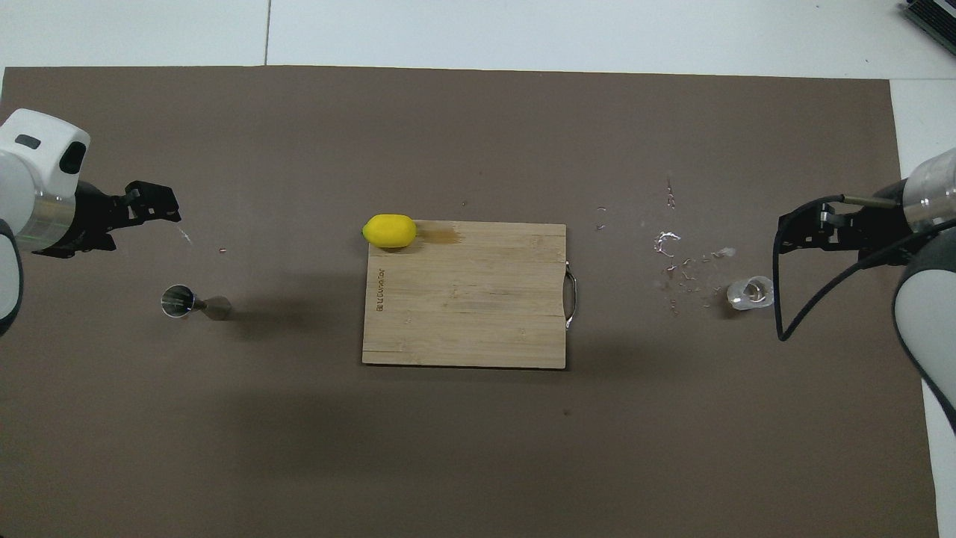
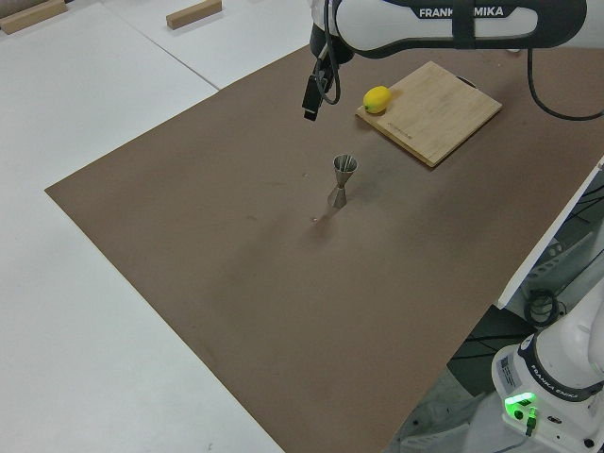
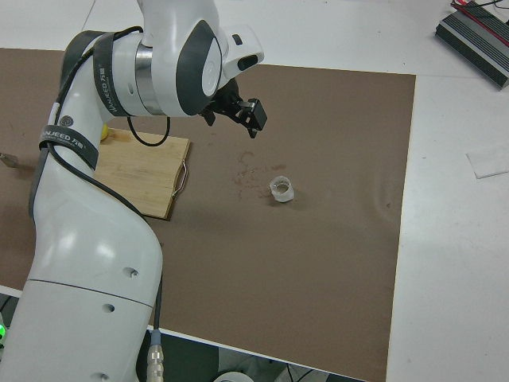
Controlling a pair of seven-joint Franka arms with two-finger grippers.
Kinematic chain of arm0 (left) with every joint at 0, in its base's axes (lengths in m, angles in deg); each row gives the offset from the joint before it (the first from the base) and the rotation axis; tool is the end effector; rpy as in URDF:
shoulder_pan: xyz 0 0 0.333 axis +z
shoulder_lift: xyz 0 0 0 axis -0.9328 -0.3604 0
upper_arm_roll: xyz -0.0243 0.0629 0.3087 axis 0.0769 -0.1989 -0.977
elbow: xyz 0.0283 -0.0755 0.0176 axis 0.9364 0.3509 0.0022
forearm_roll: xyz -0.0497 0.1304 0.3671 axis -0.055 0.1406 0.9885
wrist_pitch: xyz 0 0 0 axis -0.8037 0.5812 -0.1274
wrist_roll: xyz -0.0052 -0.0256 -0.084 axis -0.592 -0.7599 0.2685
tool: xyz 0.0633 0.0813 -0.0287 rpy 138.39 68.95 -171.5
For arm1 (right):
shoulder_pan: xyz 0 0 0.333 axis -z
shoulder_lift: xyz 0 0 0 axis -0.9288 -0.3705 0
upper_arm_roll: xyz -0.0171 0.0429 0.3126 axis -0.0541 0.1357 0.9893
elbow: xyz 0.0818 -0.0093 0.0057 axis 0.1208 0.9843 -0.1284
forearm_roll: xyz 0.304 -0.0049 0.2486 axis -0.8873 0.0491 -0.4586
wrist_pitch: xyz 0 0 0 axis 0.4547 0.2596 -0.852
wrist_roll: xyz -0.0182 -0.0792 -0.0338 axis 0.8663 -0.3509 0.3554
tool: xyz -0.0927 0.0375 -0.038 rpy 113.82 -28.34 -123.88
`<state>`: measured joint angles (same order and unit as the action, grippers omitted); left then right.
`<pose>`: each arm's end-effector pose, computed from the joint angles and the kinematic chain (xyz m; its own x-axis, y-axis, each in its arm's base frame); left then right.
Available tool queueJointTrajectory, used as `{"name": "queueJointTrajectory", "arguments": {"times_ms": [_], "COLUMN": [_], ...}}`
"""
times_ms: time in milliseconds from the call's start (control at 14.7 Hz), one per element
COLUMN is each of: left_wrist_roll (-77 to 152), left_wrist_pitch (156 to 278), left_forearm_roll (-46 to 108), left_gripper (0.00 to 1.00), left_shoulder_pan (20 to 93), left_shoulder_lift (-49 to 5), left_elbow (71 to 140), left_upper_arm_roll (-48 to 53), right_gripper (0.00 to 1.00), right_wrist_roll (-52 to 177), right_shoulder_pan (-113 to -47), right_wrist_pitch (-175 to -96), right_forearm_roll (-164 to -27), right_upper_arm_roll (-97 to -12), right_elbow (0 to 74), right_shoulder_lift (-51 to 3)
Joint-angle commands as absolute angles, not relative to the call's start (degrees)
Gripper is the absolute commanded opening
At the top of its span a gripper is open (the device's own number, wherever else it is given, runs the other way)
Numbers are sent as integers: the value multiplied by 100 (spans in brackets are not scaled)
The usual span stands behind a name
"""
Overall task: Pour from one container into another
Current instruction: 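Move the left gripper toward the small metal cup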
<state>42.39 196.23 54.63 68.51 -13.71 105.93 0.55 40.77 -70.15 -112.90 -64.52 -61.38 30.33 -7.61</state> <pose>0.5772 -0.0171 0.4900 0.9360 0.3403 0.0905 0.3348 -0.9397 0.0704 0.5535 0.0185 0.5825 0.9781 -0.2071 -0.0229 -0.2067 -0.9782 0.0174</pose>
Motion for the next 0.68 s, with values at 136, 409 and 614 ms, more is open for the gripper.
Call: {"name": "queueJointTrajectory", "arguments": {"times_ms": [136, 409, 614], "left_wrist_roll": [4381, 4347, 4329], "left_wrist_pitch": [18949, 19201, 18770], "left_forearm_roll": [5416, 5232, 5144], "left_gripper": [100, 100, 100], "left_shoulder_pan": [6739, 6326, 6299], "left_shoulder_lift": [-1100, -1073, -1021], "left_elbow": [10755, 10817, 10860], "left_upper_arm_roll": [134, 143, 160], "right_gripper": [100, 100, 100], "right_wrist_roll": [4180, 4180, 4180], "right_shoulder_pan": [-6957, -6957, -6957], "right_wrist_pitch": [-11358, -11358, -11358], "right_forearm_roll": [-6596, -6596, -6596], "right_upper_arm_roll": [-6125, -6125, -6125], "right_elbow": [3169, 3169, 3169], "right_shoulder_lift": [-638, -638, -638]}}
